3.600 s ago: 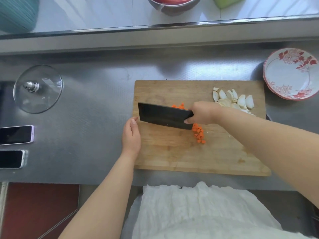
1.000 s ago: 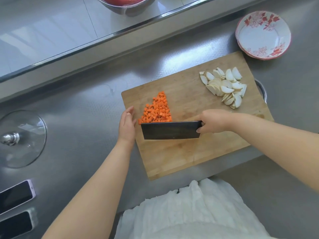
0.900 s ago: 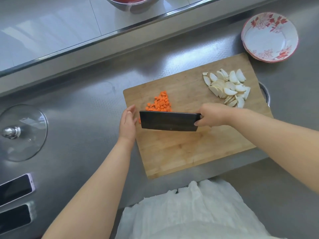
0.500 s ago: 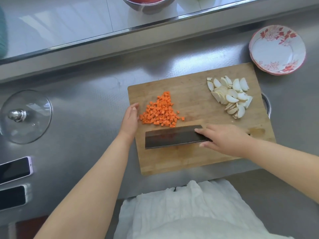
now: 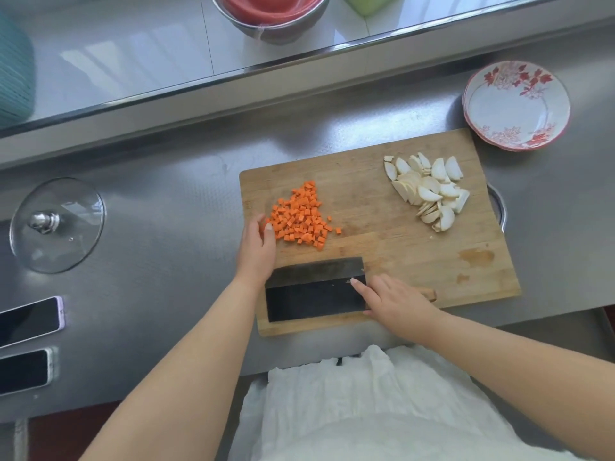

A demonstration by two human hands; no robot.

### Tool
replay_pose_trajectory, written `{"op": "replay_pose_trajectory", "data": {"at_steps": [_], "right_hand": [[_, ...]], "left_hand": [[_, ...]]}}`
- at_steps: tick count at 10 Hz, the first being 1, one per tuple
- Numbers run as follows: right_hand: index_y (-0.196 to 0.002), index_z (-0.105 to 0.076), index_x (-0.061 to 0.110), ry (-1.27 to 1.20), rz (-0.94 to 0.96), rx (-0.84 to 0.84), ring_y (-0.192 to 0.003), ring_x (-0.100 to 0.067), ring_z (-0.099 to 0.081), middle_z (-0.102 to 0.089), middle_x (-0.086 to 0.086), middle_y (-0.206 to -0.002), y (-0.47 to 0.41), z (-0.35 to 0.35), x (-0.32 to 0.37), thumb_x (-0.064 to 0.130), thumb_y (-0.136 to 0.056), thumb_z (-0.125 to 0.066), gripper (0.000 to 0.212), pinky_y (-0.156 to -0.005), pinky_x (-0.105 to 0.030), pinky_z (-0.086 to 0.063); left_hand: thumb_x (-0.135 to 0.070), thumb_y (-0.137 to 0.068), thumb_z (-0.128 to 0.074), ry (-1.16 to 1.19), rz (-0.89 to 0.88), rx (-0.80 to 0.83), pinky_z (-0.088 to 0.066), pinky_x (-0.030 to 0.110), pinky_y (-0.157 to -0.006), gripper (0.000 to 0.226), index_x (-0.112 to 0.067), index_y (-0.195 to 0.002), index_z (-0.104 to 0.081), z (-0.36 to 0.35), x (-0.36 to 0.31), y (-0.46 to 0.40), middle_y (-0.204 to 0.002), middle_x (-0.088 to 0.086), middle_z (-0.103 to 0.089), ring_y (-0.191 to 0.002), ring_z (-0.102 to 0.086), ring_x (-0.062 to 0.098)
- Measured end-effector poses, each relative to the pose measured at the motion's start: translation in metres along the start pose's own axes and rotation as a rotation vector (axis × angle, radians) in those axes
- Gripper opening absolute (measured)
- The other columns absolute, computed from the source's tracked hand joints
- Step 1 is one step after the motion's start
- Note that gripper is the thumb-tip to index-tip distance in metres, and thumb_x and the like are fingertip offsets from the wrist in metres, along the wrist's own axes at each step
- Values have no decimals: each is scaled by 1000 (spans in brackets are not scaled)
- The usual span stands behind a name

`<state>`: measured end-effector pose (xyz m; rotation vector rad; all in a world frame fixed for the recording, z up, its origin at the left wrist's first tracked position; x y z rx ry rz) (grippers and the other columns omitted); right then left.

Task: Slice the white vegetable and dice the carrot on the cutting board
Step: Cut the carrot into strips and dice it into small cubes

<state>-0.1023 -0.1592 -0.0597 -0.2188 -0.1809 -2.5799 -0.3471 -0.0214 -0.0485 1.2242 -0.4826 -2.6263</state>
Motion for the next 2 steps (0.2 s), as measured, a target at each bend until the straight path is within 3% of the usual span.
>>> {"op": "replay_pose_trajectory", "data": {"at_steps": [1,2], "right_hand": [[-120,-61,-2,-7,-3,-3,-66,-24,-54,-54,-9,-78,-3,-3,-2,14,-58,-89,70,-52,-31,-48],[-116,-66,4,-67,-24,-26,-70,-23,-57,-57,-6,-81,-1,9,-6,18,-59,-88,64,-55,-31,-51]], "left_hand": [[-32,-103,-33,18,2,-9,-33,27,-101,42,-16,-141,-40,-1,-3,5,-138,0,-45,-125,-41,11],[-31,-103,-32,28,16,-45,-36,28,-98,38,-17,-134,-47,-3,-4,16,-131,-1,-49,-119,-44,10]]}}
Point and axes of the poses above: each hand's wrist, its own y-axis away from the middle knuckle, its own z-axis out of the back of the hand, x = y × z, the point moved 1 cm from there along -y, towards the middle knuckle
